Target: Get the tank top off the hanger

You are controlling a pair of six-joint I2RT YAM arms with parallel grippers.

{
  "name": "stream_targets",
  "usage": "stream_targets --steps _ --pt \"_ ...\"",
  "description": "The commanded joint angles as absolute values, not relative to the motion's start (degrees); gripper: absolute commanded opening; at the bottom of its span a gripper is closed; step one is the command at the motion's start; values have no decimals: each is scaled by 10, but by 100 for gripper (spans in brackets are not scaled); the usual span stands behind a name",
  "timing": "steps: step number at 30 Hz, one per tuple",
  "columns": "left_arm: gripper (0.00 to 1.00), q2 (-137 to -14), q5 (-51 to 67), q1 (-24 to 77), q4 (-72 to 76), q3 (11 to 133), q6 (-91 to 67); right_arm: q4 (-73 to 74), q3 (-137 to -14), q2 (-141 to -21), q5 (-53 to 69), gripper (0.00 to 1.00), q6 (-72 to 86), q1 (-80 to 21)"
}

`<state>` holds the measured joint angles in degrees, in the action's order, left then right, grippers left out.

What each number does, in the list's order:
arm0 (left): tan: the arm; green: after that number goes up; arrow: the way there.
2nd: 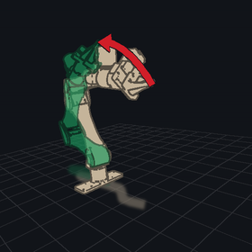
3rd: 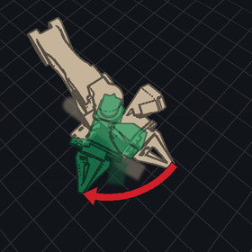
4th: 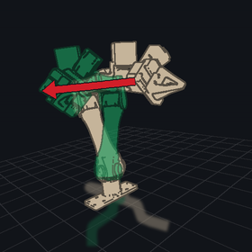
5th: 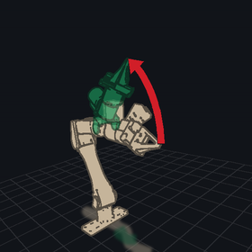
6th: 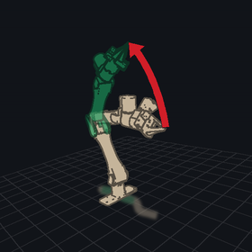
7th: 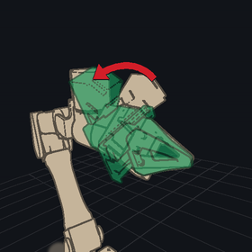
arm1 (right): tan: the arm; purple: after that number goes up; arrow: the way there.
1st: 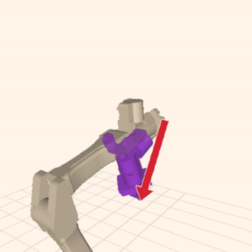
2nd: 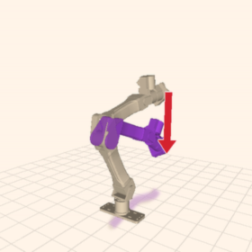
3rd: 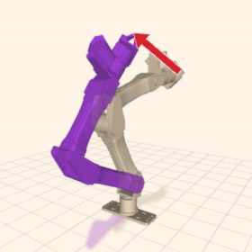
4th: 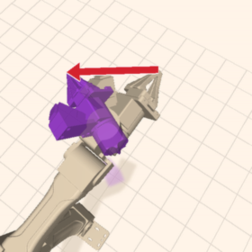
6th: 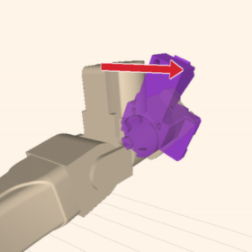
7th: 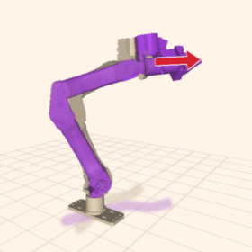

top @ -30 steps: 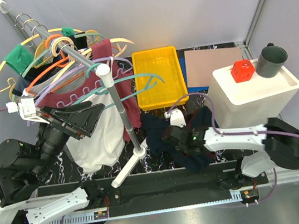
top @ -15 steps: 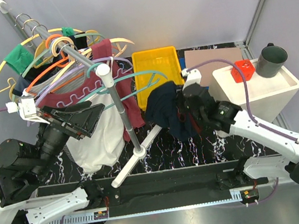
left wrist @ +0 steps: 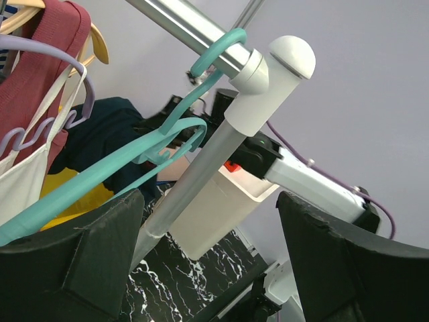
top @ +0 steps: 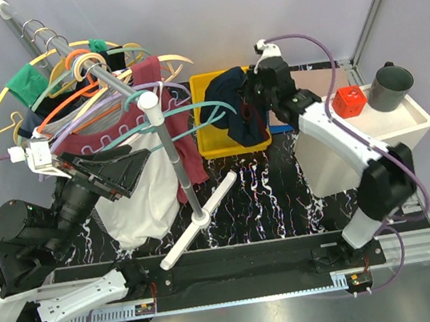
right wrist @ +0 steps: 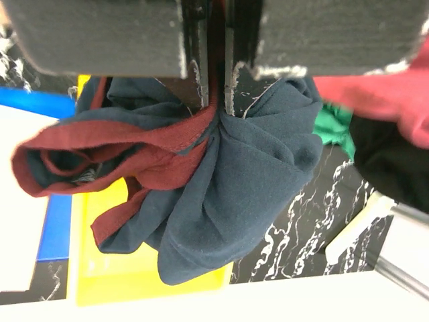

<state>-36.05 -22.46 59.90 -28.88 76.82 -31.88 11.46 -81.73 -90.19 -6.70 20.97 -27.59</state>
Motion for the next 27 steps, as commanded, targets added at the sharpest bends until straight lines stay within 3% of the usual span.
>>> stream_targets --steps 1,9,24,27 --pt "85 -364 -207 600 -278 792 -314 55 -924 -975 -4 0 266 -244" --pt "85 -362 -182 600 -289 795 -322 46 -1042 -1103 58 0 394 -218" --pt "83 -353 -129 600 -287 773 -345 63 -1028 -1187 117 0 435 -177" --pt "83 -356 -120 600 -285 768 -350 110 -1044 -1197 125 7 418 -177"
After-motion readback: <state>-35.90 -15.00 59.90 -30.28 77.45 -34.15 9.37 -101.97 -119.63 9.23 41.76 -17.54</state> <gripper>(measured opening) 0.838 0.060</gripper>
